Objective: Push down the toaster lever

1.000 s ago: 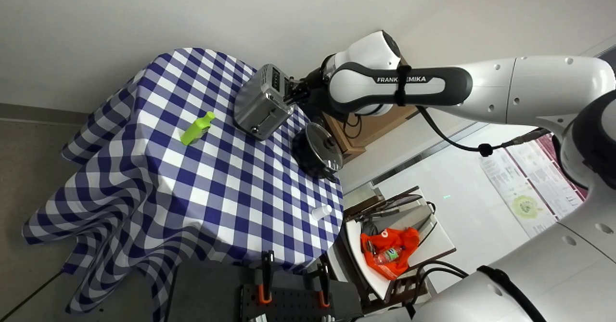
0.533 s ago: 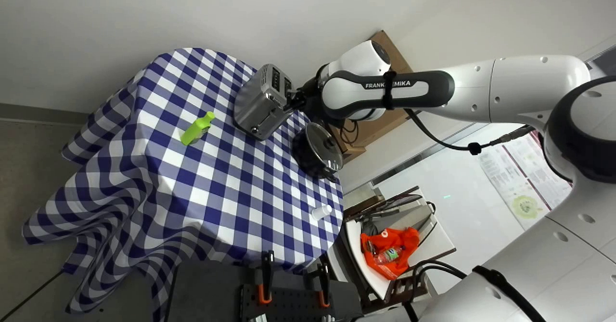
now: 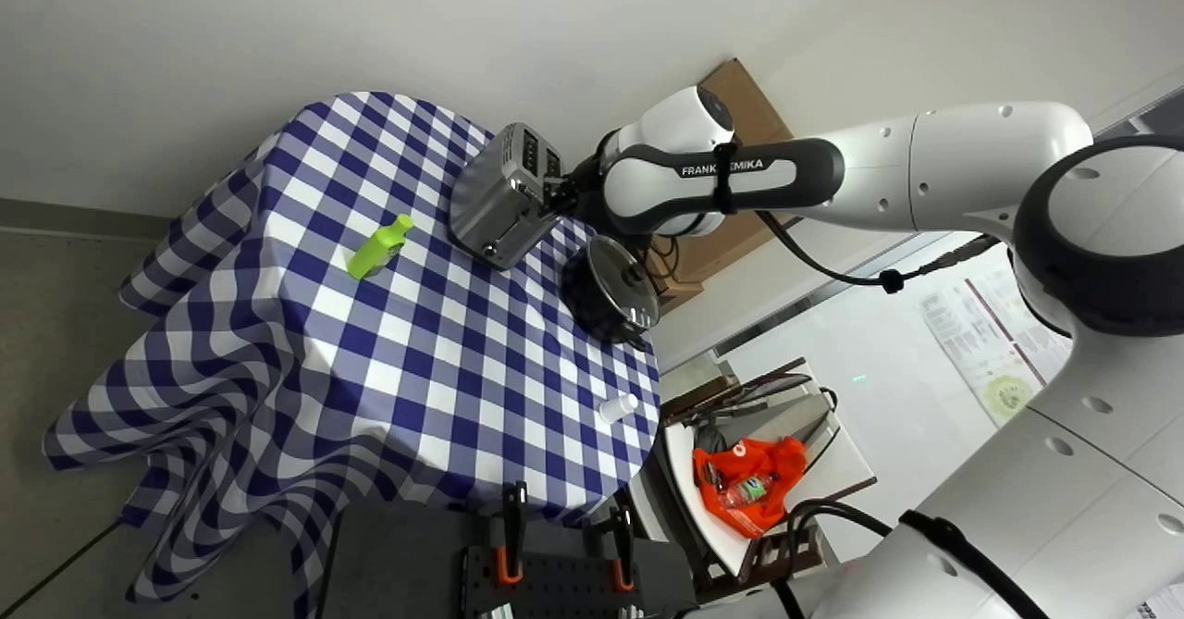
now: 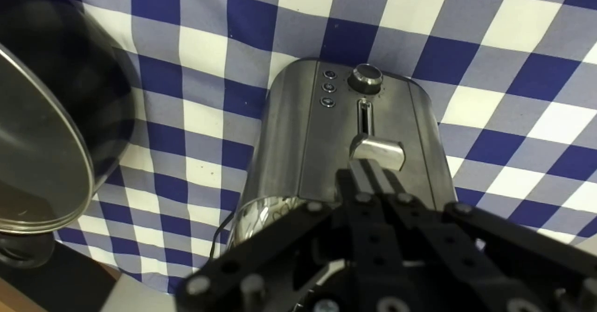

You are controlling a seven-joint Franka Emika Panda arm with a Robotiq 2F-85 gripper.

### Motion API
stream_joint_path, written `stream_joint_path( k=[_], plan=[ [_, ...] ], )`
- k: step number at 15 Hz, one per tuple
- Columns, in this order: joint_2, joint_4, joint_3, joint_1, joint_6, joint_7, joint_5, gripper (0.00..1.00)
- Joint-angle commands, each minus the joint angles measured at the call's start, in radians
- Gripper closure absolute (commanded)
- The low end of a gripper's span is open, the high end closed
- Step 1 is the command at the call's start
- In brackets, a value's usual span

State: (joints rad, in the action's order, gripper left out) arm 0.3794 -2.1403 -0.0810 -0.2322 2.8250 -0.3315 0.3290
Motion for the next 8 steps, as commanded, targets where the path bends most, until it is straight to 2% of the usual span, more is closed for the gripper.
stream_joint_path(
  k=[1,8],
  plan=[
    [0.045,0.035,-0.034,-0.032,0.037,-0.019,0.008,1.00],
    [0.094,0.066,-0.037,-0.045,0.055,0.001,-0.015,1.00]
  ],
)
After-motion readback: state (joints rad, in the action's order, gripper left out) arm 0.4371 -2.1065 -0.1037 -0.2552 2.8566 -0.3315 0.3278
